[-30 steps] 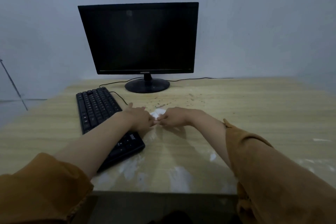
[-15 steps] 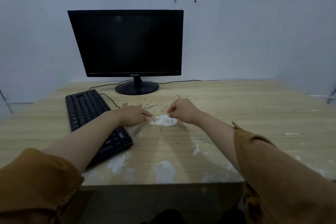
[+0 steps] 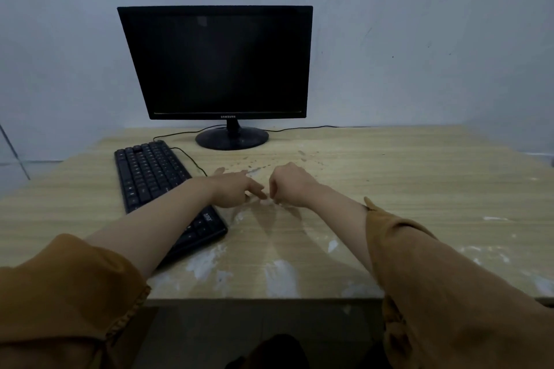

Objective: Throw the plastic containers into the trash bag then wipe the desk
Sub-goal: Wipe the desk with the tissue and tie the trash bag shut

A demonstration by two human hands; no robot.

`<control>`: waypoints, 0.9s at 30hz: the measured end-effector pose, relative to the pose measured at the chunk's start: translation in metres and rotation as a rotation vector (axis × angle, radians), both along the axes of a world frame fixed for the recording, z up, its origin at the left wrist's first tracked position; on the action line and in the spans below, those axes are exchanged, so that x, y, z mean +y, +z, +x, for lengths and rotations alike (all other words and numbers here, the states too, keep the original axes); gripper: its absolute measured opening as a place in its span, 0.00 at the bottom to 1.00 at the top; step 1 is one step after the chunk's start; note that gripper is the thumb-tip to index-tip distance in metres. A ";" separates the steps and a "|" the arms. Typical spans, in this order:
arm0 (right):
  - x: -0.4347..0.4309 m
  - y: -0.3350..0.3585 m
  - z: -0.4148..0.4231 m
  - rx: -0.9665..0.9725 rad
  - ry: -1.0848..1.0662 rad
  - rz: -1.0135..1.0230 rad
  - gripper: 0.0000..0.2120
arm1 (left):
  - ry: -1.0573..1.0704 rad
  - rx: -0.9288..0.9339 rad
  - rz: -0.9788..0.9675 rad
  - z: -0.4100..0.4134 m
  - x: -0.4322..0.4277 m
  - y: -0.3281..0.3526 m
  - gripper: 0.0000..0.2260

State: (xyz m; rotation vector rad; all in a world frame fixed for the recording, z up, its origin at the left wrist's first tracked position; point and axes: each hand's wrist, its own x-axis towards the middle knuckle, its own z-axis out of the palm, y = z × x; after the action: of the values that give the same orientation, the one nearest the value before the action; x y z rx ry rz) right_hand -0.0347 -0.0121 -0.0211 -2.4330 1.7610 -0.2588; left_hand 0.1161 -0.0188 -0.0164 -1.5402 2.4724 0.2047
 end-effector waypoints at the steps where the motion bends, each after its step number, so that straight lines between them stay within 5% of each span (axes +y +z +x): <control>1: 0.002 0.002 -0.006 -0.008 0.012 0.018 0.08 | -0.012 -0.001 -0.007 -0.003 0.000 0.000 0.21; 9: 0.039 0.017 -0.101 -0.185 -0.051 0.008 0.05 | -0.164 0.089 -0.107 -0.068 0.009 0.006 0.20; 22: 0.166 0.044 -0.266 -0.049 -0.399 -0.143 0.08 | -0.600 0.122 -0.210 -0.272 0.092 0.033 0.20; 27: 0.225 0.043 -0.326 -0.065 -0.513 -0.009 0.05 | -0.776 0.085 -0.228 -0.331 0.139 0.023 0.20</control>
State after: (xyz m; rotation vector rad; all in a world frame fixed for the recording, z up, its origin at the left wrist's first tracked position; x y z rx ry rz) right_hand -0.3607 0.2130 0.0219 -1.9076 2.3246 -0.3868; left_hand -0.2150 0.1205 0.0069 -0.5323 3.0216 -0.1508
